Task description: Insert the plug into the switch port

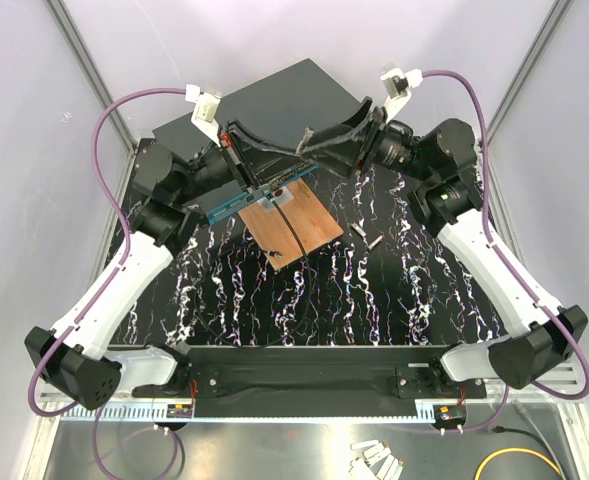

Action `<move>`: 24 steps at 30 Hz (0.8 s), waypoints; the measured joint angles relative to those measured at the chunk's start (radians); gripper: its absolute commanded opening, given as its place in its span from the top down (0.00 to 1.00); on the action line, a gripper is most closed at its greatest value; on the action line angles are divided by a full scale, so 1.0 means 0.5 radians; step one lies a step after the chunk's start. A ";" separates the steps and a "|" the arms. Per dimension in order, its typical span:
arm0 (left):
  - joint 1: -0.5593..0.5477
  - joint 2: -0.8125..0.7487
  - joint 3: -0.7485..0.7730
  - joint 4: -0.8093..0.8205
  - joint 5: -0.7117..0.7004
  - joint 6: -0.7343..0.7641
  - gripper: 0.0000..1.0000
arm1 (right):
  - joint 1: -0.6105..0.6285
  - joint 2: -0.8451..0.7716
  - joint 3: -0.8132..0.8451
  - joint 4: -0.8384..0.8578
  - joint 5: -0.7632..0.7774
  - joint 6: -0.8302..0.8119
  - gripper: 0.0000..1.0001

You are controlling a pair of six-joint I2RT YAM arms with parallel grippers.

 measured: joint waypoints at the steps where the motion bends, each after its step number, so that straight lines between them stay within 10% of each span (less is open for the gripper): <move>1: 0.005 -0.001 0.029 -0.082 0.015 0.072 1.00 | 0.000 -0.014 0.014 -0.124 -0.033 -0.121 0.25; 6: 0.008 -0.031 0.193 -0.631 0.123 0.578 1.00 | -0.002 -0.055 0.328 -1.196 -0.133 -1.035 0.00; 14: -0.037 -0.028 0.519 -1.572 0.200 1.459 1.00 | -0.002 -0.036 0.931 -2.466 -0.095 -2.261 0.00; 24: -0.116 -0.019 0.540 -2.143 0.141 2.071 1.00 | -0.002 0.130 0.911 -3.114 0.411 -2.489 0.00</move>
